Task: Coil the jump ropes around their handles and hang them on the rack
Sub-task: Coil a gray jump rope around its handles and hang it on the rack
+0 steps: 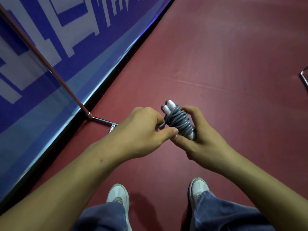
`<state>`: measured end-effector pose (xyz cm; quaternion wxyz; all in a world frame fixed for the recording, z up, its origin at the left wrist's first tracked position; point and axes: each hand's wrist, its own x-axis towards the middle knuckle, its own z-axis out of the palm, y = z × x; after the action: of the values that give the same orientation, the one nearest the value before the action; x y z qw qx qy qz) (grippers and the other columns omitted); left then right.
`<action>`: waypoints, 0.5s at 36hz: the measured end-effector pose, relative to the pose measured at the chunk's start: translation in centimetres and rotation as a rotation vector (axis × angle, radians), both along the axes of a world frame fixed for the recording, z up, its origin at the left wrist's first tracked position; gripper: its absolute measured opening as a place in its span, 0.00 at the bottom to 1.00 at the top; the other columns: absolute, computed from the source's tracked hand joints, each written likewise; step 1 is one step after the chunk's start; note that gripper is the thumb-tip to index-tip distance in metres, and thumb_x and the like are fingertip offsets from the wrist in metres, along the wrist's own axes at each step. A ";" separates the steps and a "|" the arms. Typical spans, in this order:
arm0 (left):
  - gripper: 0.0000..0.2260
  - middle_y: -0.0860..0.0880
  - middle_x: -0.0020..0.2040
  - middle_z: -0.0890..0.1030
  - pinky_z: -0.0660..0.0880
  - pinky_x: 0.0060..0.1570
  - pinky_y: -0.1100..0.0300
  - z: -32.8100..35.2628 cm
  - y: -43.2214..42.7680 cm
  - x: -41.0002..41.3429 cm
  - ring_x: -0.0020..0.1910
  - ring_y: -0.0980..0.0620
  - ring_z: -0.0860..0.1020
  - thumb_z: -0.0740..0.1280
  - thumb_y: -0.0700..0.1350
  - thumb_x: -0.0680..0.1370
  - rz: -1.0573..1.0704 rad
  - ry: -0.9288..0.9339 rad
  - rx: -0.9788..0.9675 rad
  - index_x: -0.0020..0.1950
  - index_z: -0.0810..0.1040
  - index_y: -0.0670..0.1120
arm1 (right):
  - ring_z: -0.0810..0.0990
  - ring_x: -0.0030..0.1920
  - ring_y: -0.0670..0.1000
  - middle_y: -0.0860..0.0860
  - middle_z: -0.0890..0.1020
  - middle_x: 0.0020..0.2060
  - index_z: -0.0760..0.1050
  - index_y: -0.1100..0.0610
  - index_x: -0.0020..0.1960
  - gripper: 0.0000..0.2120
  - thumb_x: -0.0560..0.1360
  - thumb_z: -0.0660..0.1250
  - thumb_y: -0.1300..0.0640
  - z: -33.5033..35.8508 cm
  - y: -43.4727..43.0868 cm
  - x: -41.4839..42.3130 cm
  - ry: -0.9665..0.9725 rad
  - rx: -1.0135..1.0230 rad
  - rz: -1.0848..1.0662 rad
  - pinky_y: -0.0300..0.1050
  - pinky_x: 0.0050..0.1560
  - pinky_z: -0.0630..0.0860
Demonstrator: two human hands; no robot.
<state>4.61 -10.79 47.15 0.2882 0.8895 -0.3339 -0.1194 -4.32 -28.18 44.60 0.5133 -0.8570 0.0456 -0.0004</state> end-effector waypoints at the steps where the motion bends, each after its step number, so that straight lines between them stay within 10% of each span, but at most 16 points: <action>1: 0.25 0.51 0.24 0.64 0.59 0.25 0.61 0.0 0.0 0.0 0.25 0.52 0.62 0.71 0.58 0.76 0.011 -0.005 -0.006 0.29 0.67 0.44 | 0.71 0.26 0.42 0.38 0.79 0.31 0.61 0.38 0.63 0.22 0.78 0.70 0.49 0.0 0.1 0.0 0.001 -0.006 0.008 0.37 0.29 0.72; 9: 0.23 0.49 0.24 0.67 0.59 0.24 0.60 0.6 -0.3 0.0 0.25 0.51 0.63 0.69 0.56 0.78 0.038 -0.081 -0.013 0.30 0.70 0.44 | 0.71 0.31 0.52 0.53 0.84 0.37 0.67 0.30 0.59 0.21 0.75 0.66 0.53 0.0 -0.5 1.5 0.171 0.294 -0.044 0.49 0.32 0.69; 18: 0.33 0.50 0.23 0.63 0.62 0.25 0.53 1.3 -0.5 -0.3 0.23 0.53 0.61 0.58 0.70 0.76 0.079 -0.031 -0.091 0.28 0.67 0.41 | 0.79 0.47 0.36 0.34 0.82 0.51 0.71 0.44 0.69 0.15 0.83 0.65 0.47 0.2 -0.9 0.1 0.169 0.060 0.121 0.39 0.51 0.72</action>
<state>4.33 -11.29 48.48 0.3278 0.8897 -0.3080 -0.0785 -4.25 -29.09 44.77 0.5322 -0.8394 0.0368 0.1040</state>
